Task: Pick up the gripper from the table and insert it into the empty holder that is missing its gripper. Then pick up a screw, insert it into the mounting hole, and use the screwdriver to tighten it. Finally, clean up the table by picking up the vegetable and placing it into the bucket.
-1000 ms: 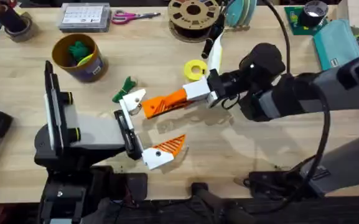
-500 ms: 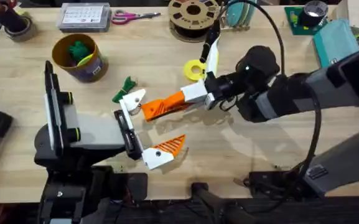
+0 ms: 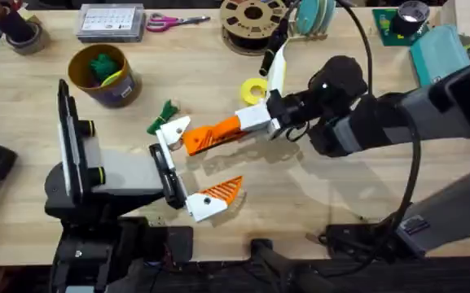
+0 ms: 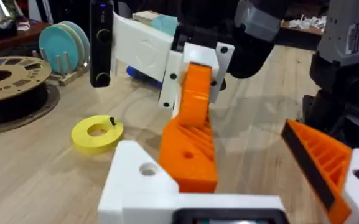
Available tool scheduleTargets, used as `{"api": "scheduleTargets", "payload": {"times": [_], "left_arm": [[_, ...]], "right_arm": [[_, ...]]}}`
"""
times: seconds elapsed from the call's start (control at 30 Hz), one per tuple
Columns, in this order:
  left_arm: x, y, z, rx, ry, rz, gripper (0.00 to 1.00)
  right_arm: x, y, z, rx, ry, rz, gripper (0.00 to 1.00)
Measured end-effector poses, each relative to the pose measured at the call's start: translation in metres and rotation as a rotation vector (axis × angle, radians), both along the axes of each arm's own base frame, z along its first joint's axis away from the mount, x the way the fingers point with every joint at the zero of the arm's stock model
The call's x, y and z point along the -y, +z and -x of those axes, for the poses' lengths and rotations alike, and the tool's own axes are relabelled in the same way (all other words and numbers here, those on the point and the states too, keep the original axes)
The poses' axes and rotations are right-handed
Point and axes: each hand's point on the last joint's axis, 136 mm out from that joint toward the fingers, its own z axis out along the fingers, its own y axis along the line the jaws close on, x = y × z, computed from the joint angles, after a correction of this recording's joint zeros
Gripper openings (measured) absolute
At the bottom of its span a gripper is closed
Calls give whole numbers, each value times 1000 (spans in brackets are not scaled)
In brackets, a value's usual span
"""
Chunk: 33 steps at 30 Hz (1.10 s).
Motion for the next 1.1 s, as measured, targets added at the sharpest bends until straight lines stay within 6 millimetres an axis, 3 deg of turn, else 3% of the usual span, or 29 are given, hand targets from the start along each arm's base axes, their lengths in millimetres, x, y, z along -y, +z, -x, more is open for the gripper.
{"api": "scheduleTargets", "payload": {"times": [0.73,1.1], "left_arm": [[0,0,0,4,0,-2,986],[-1,0,-1,0,7,0,986]], "right_arm": [[-4,0,1,-9,0,4,9],[-10,-3,-10,-7,3,3,9]]}}
